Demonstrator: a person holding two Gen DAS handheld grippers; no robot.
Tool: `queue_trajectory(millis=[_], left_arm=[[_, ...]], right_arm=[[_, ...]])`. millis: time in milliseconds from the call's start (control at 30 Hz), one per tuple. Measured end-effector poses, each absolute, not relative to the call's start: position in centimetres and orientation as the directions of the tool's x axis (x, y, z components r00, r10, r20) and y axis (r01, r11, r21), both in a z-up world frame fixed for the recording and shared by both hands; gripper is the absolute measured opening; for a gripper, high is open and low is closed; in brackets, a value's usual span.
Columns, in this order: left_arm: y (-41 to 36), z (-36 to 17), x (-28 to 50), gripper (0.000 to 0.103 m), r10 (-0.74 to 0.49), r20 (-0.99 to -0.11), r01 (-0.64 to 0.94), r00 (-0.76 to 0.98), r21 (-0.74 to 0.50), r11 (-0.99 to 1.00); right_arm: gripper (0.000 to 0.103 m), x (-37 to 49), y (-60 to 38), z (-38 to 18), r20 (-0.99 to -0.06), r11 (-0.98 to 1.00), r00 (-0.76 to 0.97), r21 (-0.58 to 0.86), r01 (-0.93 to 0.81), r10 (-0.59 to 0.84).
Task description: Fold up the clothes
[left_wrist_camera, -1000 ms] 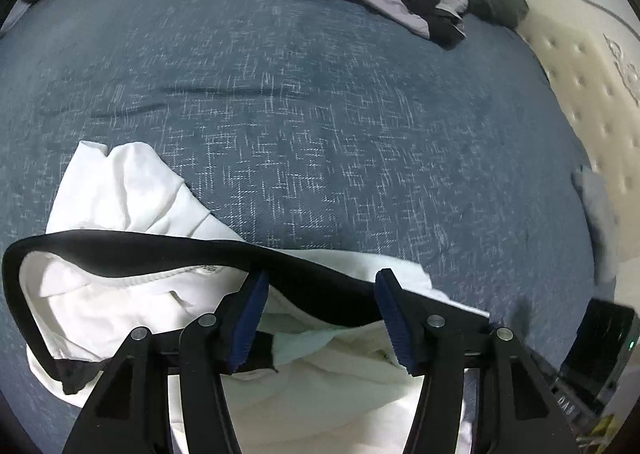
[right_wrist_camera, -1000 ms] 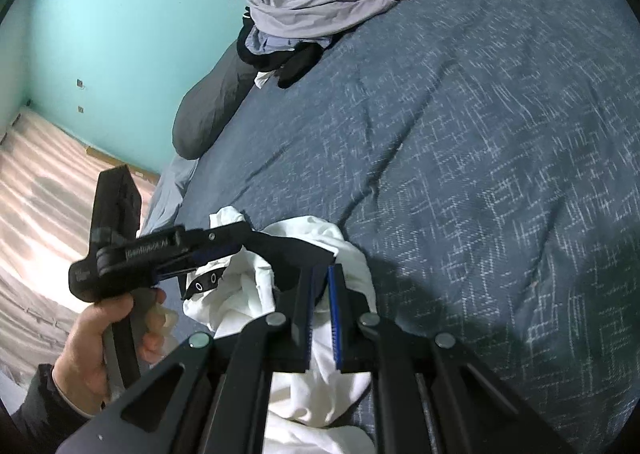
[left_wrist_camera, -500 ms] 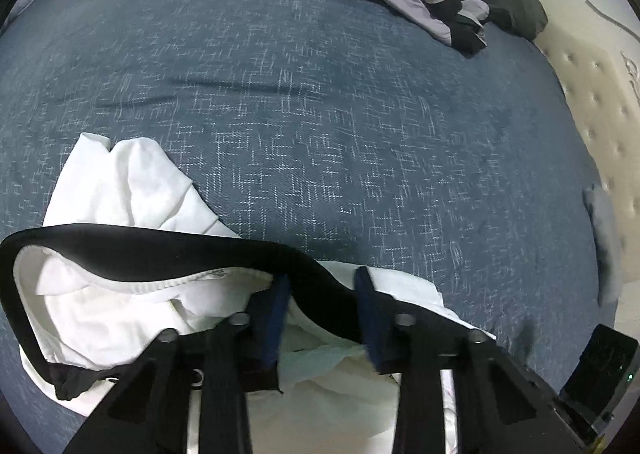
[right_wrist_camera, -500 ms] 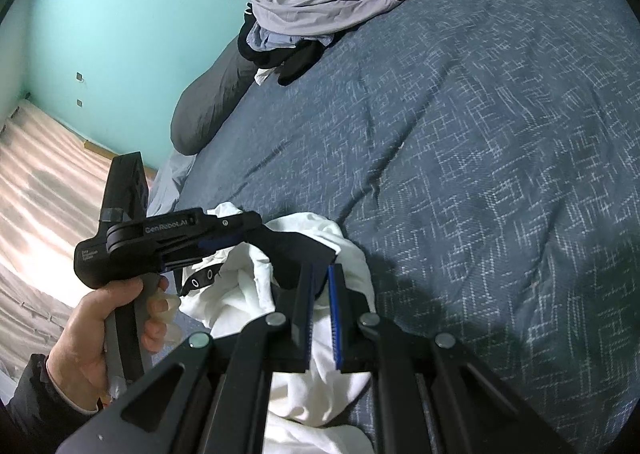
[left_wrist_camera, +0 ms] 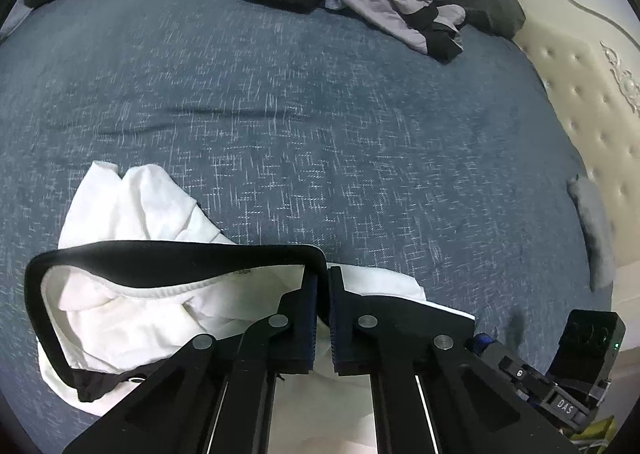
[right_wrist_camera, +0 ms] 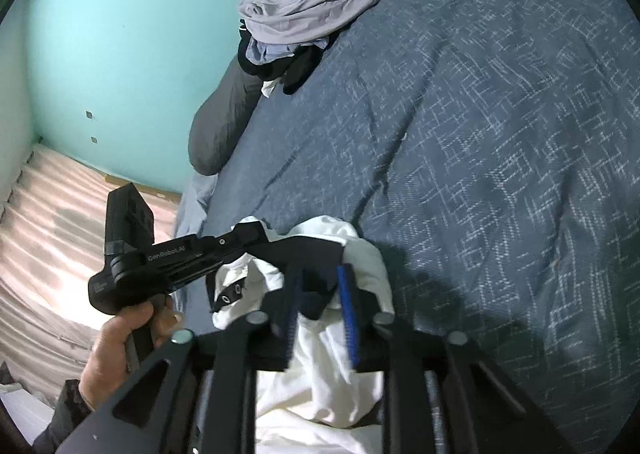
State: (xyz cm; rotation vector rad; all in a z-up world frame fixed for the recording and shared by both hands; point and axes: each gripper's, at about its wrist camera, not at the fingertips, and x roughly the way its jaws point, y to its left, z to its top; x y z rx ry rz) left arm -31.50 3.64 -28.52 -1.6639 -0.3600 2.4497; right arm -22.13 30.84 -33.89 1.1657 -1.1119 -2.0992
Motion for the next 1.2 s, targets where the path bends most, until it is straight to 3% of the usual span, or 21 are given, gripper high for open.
queue_trajectory(millis=[733,867,1200], left_arm=[[0.9,-23.3,-30.5,0.004,0.265,-0.855,-0.018,-0.447,-0.287,-0.958],[0.7,-23.1,-30.2,0.004,0.268,-0.852,-0.02,-0.45,-0.29,-0.957],[1.3,-23.0,-29.5,0.004,0.286,-0.851,-0.039,-0.442,-0.3,-0.953]], right_arm=[[0.025,-22.0,28.8,-33.0,-0.411,-0.49,-0.475,0.87,0.05,-0.778],[0.032,-22.0,28.3,-33.0,-0.398,-0.473,-0.469,0.88,0.049,-0.788],[0.032,-22.4,27.7,-33.7,-0.394,-0.45,-0.465,0.893,0.01,-0.793]])
